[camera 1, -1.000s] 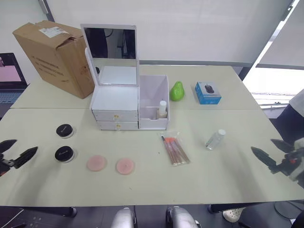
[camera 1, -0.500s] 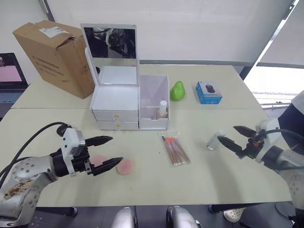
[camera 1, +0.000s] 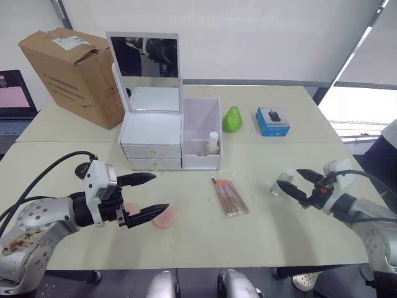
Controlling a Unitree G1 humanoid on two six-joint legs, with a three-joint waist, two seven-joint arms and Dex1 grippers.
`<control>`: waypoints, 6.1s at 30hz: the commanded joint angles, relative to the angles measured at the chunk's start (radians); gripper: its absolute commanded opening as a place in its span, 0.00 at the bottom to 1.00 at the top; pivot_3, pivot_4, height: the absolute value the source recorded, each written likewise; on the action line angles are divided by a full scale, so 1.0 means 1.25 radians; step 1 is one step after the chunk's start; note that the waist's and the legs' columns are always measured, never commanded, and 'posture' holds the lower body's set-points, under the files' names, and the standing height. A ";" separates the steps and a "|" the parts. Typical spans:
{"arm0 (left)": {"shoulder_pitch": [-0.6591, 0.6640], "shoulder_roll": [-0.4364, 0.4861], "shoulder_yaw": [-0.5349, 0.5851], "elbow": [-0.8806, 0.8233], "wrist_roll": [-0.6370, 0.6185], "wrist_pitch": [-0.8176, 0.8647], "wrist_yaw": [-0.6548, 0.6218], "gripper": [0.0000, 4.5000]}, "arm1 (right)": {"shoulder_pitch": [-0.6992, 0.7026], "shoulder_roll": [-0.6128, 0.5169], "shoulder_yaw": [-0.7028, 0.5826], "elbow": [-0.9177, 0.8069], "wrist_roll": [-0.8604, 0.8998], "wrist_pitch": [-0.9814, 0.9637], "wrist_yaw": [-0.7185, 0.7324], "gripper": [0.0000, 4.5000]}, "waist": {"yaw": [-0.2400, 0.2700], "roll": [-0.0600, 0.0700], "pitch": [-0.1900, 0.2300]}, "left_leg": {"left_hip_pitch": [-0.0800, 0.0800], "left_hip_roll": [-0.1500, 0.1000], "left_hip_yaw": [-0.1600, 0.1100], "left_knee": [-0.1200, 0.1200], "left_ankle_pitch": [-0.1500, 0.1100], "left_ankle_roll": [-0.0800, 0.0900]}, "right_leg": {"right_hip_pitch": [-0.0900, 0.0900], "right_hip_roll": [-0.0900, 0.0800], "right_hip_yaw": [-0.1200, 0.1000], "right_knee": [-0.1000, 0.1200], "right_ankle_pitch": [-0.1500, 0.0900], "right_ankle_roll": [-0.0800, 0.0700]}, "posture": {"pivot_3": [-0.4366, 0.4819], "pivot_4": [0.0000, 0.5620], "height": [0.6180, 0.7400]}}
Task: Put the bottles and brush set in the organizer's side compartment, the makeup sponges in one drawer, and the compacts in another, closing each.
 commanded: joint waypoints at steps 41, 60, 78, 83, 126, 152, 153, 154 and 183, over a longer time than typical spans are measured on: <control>-0.037 0.000 0.138 0.075 0.005 -0.016 0.105 1.00 | -0.759 0.097 0.260 0.163 0.103 0.136 0.098 0.20 | -0.008 0.004 0.002 | 0.000 0.001 -0.003 0.001 0.000 0.000 | 0.000 0.003 0.001 0.000 0.003 -0.005 | 0.48 0.27 1.00; -0.042 0.002 0.154 -0.009 -0.047 0.022 0.173 1.00 | -0.865 0.262 0.471 0.592 -0.251 -0.196 0.208 0.20 | -0.019 0.004 0.003 | 0.000 0.001 -0.003 0.003 0.000 0.000 | 0.000 0.003 0.000 0.001 0.005 -0.007 | 0.48 0.27 1.00; -0.052 0.004 0.145 -0.015 -0.061 0.035 0.194 1.00 | -0.894 0.368 0.476 0.817 -0.388 -0.326 0.192 0.20 | -0.023 0.005 0.004 | 0.000 0.002 -0.004 0.003 0.000 0.000 | 0.000 0.004 0.000 0.001 0.005 -0.006 | 0.48 0.27 1.00; -0.051 0.004 0.143 -0.014 -0.062 0.035 0.196 1.00 | -0.892 0.376 0.467 0.802 -0.385 -0.317 0.201 0.37 | -0.023 0.006 0.004 | 0.000 0.002 -0.004 0.003 0.000 0.000 | 0.000 0.005 0.000 0.001 0.005 -0.006 | 0.48 0.27 1.00; 0.130 0.106 0.450 0.830 0.258 -0.384 0.008 1.00 | 0.104 -0.067 -0.286 0.155 -0.117 -0.190 0.215 1.00 | -0.005 0.001 0.001 | 0.000 0.002 0.005 -0.003 -0.004 -0.007 | -0.010 -0.005 -0.002 0.000 -0.001 -0.001 | 0.48 0.27 1.00; 0.013 -0.059 0.096 0.325 0.202 -0.204 0.076 1.00 | -0.094 -0.131 0.015 -0.050 0.070 0.082 0.191 1.00 | 0.002 -0.001 -0.001 | -0.002 0.001 0.006 -0.003 0.000 -0.001 | -0.006 -0.006 -0.002 0.000 0.002 0.000 | 0.48 0.27 1.00; 0.005 -0.074 0.069 0.298 0.202 -0.191 0.085 1.00 | -0.111 -0.143 0.037 -0.050 0.071 0.099 0.197 1.00 | 0.002 -0.002 -0.001 | -0.002 0.001 0.006 -0.002 0.000 0.000 | -0.005 -0.005 -0.002 0.000 0.004 -0.003 | 0.48 0.27 1.00; -0.008 -0.096 0.024 0.262 0.209 -0.179 0.100 1.00 | -0.138 -0.150 0.066 -0.043 0.072 0.123 0.199 1.00 | 0.001 -0.003 -0.002 | -0.002 0.001 0.005 -0.002 0.000 0.000 | -0.005 -0.004 -0.001 0.000 0.005 -0.004 | 0.48 0.27 1.00; -0.386 -0.521 -0.513 0.625 0.497 -0.281 0.180 0.01 | -0.657 0.002 0.403 0.556 0.048 0.629 0.255 1.00 | -0.002 -0.001 -0.003 | -0.002 -0.002 -0.008 0.007 0.001 0.003 | 0.002 0.005 0.002 0.000 0.009 0.002 | 0.48 0.27 1.00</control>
